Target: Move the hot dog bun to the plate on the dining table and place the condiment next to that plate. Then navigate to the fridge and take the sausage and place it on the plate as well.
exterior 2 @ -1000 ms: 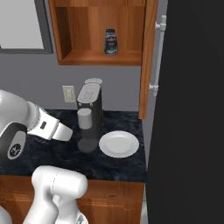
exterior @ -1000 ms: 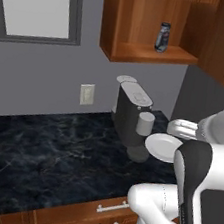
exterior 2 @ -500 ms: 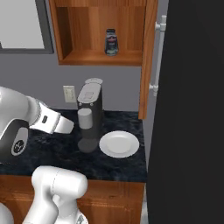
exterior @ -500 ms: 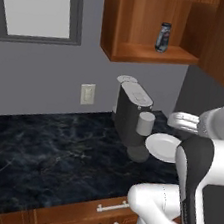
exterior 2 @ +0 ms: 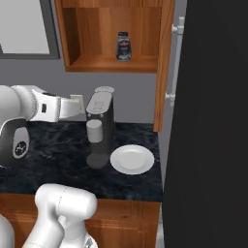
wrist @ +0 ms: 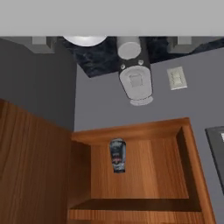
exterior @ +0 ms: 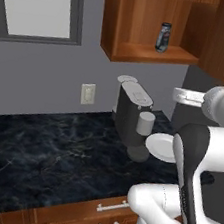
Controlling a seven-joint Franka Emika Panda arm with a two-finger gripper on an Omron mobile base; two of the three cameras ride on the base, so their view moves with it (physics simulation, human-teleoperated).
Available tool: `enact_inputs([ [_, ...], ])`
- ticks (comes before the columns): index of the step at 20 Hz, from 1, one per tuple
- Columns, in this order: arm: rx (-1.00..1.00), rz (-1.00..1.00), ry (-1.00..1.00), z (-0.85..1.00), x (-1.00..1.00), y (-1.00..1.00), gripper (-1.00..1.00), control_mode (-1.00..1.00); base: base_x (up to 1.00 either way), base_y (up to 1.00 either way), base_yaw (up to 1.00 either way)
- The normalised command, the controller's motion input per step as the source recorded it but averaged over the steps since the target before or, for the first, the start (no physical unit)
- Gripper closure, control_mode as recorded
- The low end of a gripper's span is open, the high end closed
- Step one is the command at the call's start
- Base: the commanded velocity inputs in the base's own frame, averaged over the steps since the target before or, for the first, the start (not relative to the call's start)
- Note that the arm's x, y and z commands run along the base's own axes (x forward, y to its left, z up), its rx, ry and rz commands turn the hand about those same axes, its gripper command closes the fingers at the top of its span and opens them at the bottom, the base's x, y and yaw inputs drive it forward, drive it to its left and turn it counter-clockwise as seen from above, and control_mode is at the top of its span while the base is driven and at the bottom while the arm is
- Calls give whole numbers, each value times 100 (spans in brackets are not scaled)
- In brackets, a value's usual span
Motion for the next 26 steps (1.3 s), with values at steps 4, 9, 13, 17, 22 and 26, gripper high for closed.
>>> enact_inputs([
  [4, -16, 0, -11, 56, 31, 1, -100, -100, 0, 0, 0],
  [9, -8, 0, -2, 37, 50, 0, -100, -100, 0, 0, 0],
  [13, -2, 0, 0, 10, 41, 0, -100, -100, 0, 0, 0],
  [17, 0, 1, 0, -6, 10, -3, -100, -100, 0, 0, 0],
  [22, 0, 4, -2, -2, 48, -5, -100, -100, 0, 0, 0],
  [26, 1, 6, -10, 0, 40, -4, -100, -100, 0, 0, 0],
])
